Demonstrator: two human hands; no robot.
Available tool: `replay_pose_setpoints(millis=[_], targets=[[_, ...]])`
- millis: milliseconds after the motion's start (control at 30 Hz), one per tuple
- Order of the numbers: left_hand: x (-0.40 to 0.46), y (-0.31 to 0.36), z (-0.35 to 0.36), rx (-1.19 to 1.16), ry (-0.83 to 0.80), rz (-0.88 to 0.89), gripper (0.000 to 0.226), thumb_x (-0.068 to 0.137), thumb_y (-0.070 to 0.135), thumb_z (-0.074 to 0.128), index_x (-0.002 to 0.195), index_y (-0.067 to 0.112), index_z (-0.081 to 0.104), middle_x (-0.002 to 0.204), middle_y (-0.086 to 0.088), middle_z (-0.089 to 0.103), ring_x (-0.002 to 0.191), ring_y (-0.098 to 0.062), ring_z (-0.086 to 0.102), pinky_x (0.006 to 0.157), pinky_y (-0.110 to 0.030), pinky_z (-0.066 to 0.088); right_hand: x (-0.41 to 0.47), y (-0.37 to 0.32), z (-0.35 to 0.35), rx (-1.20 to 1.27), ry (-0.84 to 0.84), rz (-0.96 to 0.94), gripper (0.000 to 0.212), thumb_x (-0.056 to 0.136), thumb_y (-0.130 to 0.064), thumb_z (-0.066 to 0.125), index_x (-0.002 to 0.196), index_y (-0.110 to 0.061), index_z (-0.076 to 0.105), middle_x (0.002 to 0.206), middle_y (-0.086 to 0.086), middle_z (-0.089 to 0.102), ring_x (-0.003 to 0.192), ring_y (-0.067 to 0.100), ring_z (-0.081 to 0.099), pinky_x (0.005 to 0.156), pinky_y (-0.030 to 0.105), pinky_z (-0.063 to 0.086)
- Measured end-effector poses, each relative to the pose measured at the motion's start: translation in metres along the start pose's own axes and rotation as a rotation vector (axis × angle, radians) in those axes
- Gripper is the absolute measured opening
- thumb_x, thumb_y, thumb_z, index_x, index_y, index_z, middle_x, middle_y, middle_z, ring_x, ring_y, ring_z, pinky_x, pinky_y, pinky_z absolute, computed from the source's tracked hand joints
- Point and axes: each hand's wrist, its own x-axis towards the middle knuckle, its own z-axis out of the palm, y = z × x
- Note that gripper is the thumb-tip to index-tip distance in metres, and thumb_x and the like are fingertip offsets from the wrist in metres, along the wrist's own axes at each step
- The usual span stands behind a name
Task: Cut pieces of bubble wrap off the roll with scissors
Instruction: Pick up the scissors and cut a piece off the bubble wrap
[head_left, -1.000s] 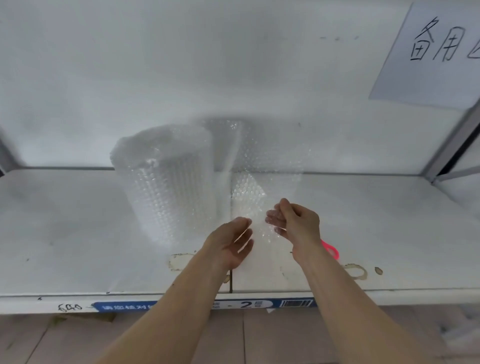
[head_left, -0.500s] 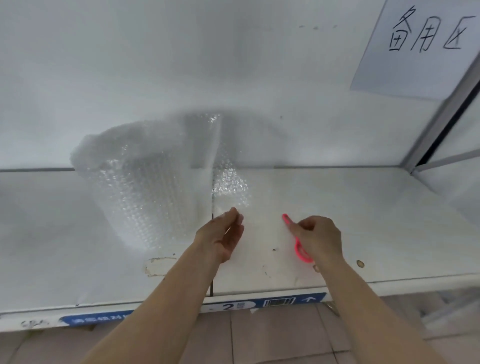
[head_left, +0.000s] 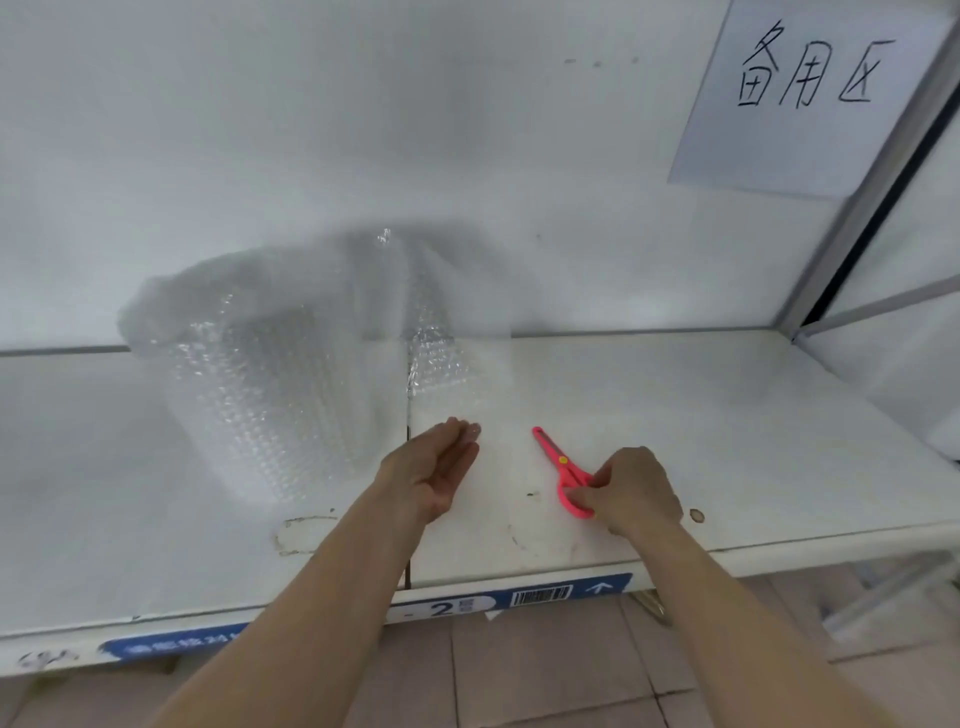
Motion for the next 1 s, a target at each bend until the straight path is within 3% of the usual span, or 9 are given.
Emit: replay_pose_setpoints(millis=[100, 233, 367, 467, 600, 667, 733, 800, 1000], targets=[[-0.002, 0.007, -0.003, -0.002, -0.011, -0.016, 0.007, 0.087, -0.005, 0.066, 0.089, 0.0, 0.063, 0.069, -0.012, 0.073, 0.056, -0.022, 0.073, 0.062, -0.037, 0.06, -0.002, -0.01, 0.003, -0.045, -0.018, -0.048, 0.038, 0.076, -0.046, 0.076, 0.075, -0.009, 0.068, 0.066, 0.0, 0.05, 0.056, 0.015, 0.051, 0.047, 0.024, 0.033], [-0.007, 0.013, -0.006, -0.012, -0.024, -0.039, 0.007, 0.088, -0.005, 0.064, 0.094, -0.002, 0.062, 0.07, -0.014, 0.073, 0.057, -0.024, 0.073, 0.063, -0.039, 0.06, -0.007, -0.021, 0.007, -0.213, 0.019, -0.122, 0.034, 0.084, -0.04, 0.069, 0.07, -0.014, 0.054, 0.086, 0.005, 0.053, 0.069, 0.02, 0.056, 0.048, 0.024, 0.033], [-0.012, 0.017, -0.007, -0.005, -0.043, -0.054, 0.016, 0.088, -0.003, 0.064, 0.104, -0.004, 0.065, 0.077, -0.016, 0.075, 0.057, -0.023, 0.073, 0.061, -0.036, 0.061, -0.018, -0.029, 0.005, -0.411, 0.111, -0.198, 0.026, 0.097, -0.032, 0.057, 0.108, -0.009, 0.063, 0.107, 0.007, 0.05, 0.094, 0.021, 0.055, 0.066, 0.026, 0.039], [-0.013, 0.021, -0.007, -0.007, -0.05, -0.057, 0.033, 0.088, -0.003, 0.065, 0.121, -0.002, 0.064, 0.084, -0.014, 0.075, 0.058, -0.022, 0.073, 0.057, -0.034, 0.061, -0.024, -0.028, 0.004, -0.484, 0.198, -0.24, 0.026, 0.097, -0.031, 0.058, 0.115, -0.012, 0.063, 0.112, 0.004, 0.055, 0.101, 0.019, 0.057, 0.066, 0.026, 0.04], [-0.016, 0.027, -0.009, 0.001, -0.074, -0.051, 0.042, 0.085, -0.002, 0.069, 0.126, 0.0, 0.063, 0.084, -0.013, 0.075, 0.064, -0.02, 0.074, 0.059, -0.033, 0.062, -0.033, -0.037, -0.001, 0.111, 0.308, -0.198, 0.023, 0.085, -0.037, 0.073, 0.089, -0.015, 0.072, 0.086, -0.005, 0.058, 0.075, 0.015, 0.055, 0.054, 0.024, 0.033], [-0.017, 0.028, -0.01, -0.015, -0.084, -0.046, 0.046, 0.082, -0.003, 0.07, 0.128, 0.002, 0.062, 0.088, -0.014, 0.075, 0.066, -0.02, 0.074, 0.057, -0.033, 0.062, -0.042, -0.047, 0.0, 0.534, 0.229, -0.15, 0.022, 0.079, -0.036, 0.079, 0.07, -0.017, 0.071, 0.071, -0.006, 0.064, 0.069, 0.016, 0.057, 0.054, 0.024, 0.036], [-0.019, 0.029, -0.008, -0.038, -0.092, -0.036, 0.049, 0.083, -0.005, 0.068, 0.13, 0.003, 0.059, 0.087, -0.015, 0.075, 0.064, -0.021, 0.074, 0.054, -0.033, 0.061, -0.057, -0.058, 0.005, 0.852, 0.068, -0.07, 0.024, 0.079, -0.037, 0.08, 0.066, -0.019, 0.071, 0.074, 0.0, 0.071, 0.076, 0.018, 0.063, 0.066, 0.027, 0.049], [-0.02, 0.03, -0.004, -0.061, -0.094, -0.028, 0.05, 0.083, -0.007, 0.067, 0.131, 0.004, 0.058, 0.086, -0.015, 0.074, 0.061, -0.021, 0.074, 0.053, -0.033, 0.061, -0.071, -0.064, 0.015, 0.952, -0.116, -0.01, 0.028, 0.082, -0.044, 0.073, 0.078, -0.017, 0.07, 0.089, 0.005, 0.073, 0.086, 0.019, 0.065, 0.079, 0.035, 0.054], [-0.019, 0.029, 0.001, -0.109, -0.077, -0.032, 0.039, 0.082, -0.01, 0.067, 0.116, 0.007, 0.059, 0.082, -0.015, 0.072, 0.055, -0.023, 0.072, 0.054, -0.036, 0.061, -0.108, -0.069, 0.039, 0.826, -0.445, 0.033, 0.06, 0.084, -0.071, 0.048, 0.11, -0.019, 0.059, 0.105, 0.005, 0.065, 0.097, 0.019, 0.065, 0.091, 0.036, 0.057]])
